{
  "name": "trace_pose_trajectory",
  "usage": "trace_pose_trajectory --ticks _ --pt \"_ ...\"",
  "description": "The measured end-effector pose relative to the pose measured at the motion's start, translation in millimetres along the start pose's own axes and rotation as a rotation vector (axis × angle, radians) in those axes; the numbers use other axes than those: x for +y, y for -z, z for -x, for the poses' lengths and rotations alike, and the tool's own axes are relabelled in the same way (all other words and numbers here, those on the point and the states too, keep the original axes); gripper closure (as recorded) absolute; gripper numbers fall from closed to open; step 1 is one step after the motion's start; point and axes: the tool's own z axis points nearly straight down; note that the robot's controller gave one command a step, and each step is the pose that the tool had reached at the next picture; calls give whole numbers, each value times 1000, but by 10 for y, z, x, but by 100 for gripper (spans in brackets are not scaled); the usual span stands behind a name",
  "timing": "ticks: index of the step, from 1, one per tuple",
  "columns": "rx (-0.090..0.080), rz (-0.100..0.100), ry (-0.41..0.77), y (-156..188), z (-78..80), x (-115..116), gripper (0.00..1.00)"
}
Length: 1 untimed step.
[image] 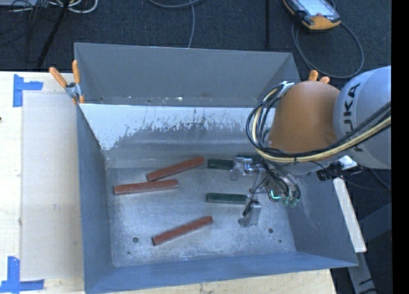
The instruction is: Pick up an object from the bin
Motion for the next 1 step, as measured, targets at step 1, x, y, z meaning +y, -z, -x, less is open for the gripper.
trace_pose_trajectory --ticks 1 --pt "-7 0 0 30 17 0 0"
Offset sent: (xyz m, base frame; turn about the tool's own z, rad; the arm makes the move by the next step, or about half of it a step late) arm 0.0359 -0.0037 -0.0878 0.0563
